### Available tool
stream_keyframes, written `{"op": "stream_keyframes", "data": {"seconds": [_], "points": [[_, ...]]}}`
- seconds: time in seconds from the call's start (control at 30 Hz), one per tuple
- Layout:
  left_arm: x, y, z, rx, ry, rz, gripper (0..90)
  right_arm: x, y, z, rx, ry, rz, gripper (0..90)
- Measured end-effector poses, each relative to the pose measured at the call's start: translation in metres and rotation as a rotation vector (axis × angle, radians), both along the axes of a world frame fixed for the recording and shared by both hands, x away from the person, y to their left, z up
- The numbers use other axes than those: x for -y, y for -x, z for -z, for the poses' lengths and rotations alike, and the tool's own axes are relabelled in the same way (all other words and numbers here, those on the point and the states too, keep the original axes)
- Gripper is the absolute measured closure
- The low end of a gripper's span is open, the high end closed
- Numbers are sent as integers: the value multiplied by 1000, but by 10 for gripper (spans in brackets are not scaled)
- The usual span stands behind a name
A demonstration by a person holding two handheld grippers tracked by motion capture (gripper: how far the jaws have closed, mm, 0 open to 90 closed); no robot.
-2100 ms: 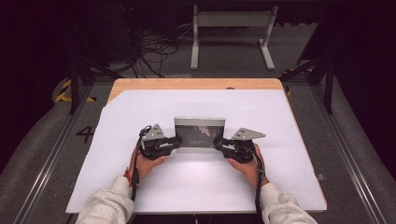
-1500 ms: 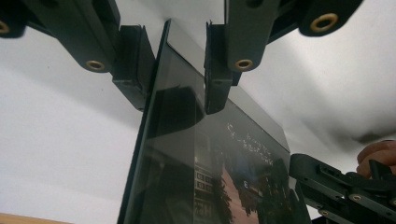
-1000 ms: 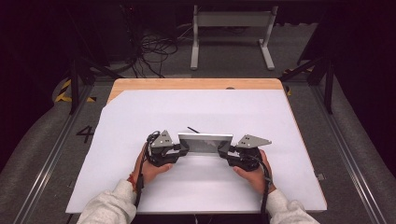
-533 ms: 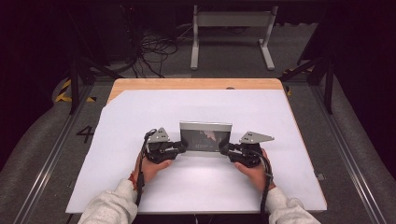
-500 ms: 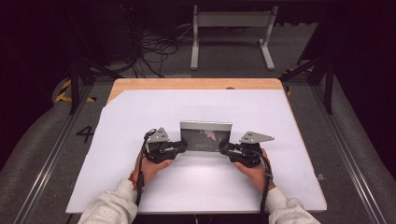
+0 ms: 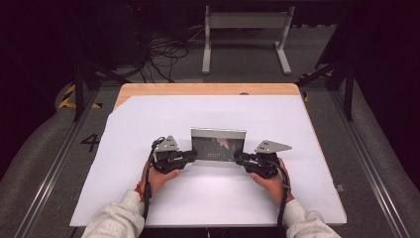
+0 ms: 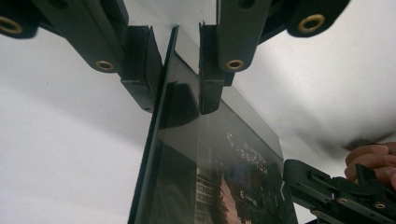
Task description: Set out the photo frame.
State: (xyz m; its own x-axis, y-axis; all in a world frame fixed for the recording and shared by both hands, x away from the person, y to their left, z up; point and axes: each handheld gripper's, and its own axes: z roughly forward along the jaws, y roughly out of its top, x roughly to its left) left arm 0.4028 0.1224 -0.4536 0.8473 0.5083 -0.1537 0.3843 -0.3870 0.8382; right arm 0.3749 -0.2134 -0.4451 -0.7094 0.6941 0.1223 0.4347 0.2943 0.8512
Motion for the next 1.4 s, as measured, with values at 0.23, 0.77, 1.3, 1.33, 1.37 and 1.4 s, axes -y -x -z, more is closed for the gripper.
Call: {"op": "stream_keyframes", "data": {"seconds": [0.23,0.77,1.3,1.33,1.37,1.4], "points": [[-2,-1,-1,-27,11,7,775,1,0,0,-23,-23,0,730],[-2,4,-1,-27,5,14,775,0,5,-1,-18,-4,-6,724],[-6,14,-13,91,-85,-6,710,-5,12,-10,61,96,3,688],[-7,15,-14,102,-94,-6,708,-5,12,-10,66,102,1,687],[-7,15,-14,109,-105,-9,697,-6,13,-11,71,107,0,682],[-7,15,-14,109,-105,-9,685,-5,13,-12,73,111,-4,677]]}}
